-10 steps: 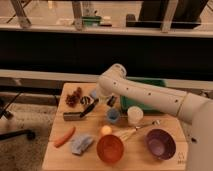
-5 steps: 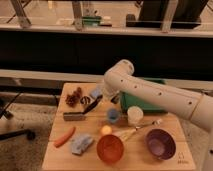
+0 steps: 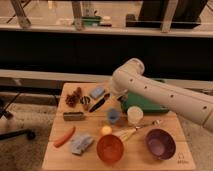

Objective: Place brush in purple bowl

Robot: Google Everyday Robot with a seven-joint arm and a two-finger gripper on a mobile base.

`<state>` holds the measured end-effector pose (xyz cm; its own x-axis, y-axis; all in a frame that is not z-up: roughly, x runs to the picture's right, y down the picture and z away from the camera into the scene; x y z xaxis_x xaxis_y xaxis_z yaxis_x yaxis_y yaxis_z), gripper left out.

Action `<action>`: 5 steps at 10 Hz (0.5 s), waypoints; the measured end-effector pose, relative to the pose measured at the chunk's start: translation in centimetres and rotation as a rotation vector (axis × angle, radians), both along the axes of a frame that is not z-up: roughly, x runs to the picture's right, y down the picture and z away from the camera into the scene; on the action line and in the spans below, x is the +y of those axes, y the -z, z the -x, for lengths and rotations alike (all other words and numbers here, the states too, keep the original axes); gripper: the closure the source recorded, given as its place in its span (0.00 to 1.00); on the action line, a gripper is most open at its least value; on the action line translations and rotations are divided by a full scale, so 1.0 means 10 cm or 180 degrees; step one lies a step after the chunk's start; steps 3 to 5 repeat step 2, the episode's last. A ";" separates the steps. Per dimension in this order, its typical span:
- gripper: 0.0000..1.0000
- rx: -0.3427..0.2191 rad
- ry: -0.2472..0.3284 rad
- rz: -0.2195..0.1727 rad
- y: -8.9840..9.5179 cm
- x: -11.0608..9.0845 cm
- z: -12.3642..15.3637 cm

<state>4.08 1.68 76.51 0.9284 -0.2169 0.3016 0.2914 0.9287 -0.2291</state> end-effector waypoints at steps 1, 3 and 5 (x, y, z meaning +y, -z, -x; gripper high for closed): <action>0.82 0.0008 -0.0009 -0.0001 0.03 0.01 -0.03; 0.82 0.0043 -0.0031 -0.0009 0.05 0.01 -0.13; 0.82 0.0043 -0.0031 -0.0009 0.05 0.01 -0.13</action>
